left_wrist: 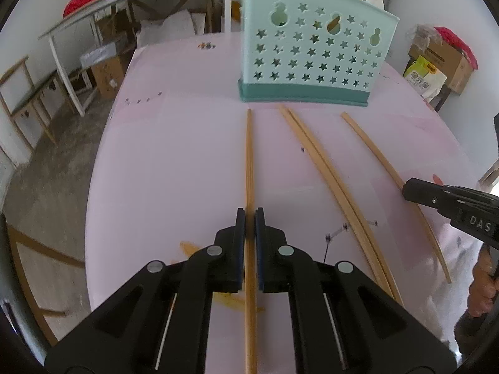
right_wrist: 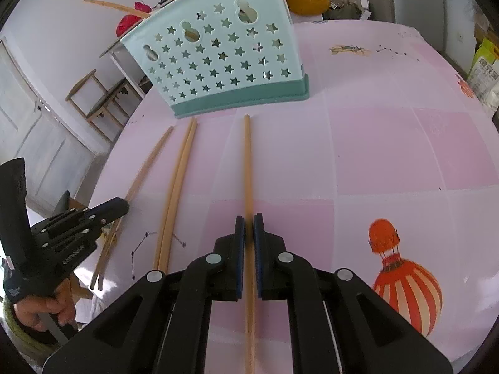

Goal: Organize utensils
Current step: 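Close the left gripper on a chopstick while the right gripper holds its chopstick, then hold one wooden chopstick in each gripper just above the table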

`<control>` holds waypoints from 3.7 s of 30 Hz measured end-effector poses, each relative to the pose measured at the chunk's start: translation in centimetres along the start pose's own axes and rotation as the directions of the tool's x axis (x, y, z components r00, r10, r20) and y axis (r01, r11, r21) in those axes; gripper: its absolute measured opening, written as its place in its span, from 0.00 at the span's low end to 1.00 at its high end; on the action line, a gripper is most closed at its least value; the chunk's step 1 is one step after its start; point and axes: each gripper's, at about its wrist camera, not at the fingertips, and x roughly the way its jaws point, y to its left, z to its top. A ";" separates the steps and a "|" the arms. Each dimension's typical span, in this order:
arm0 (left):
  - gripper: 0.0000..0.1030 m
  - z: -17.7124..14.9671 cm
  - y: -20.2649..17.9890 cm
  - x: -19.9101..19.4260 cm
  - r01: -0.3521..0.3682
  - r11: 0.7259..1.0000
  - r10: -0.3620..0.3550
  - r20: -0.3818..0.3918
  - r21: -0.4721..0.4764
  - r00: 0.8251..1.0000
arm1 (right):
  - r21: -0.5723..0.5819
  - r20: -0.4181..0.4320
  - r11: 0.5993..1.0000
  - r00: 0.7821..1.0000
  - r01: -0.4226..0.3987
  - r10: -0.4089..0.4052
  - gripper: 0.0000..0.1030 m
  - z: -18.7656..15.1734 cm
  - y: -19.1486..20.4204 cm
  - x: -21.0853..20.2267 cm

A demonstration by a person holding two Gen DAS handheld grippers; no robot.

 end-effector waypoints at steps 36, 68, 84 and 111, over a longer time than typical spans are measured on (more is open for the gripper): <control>0.05 0.5 -1.5 0.5 -0.090 0.991 0.089 0.008 0.104 0.996 | -0.180 -0.050 0.979 0.993 0.100 -0.111 0.08 1.4 2.7 1.8; 0.05 0.7 -1.4 0.7 -0.094 0.991 0.093 0.006 0.099 0.996 | -0.154 -0.040 0.984 0.995 0.084 -0.091 0.08 1.7 2.6 2.0; 0.05 0.7 -1.5 0.7 -0.098 0.990 0.098 0.008 0.103 0.995 | -0.156 -0.039 0.984 0.995 0.087 -0.094 0.08 1.7 2.7 2.0; 0.05 2.2 -0.8 1.6 -0.106 0.991 0.104 0.030 0.084 0.994 | -0.152 -0.039 0.985 0.995 0.086 -0.093 0.08 1.8 2.7 2.1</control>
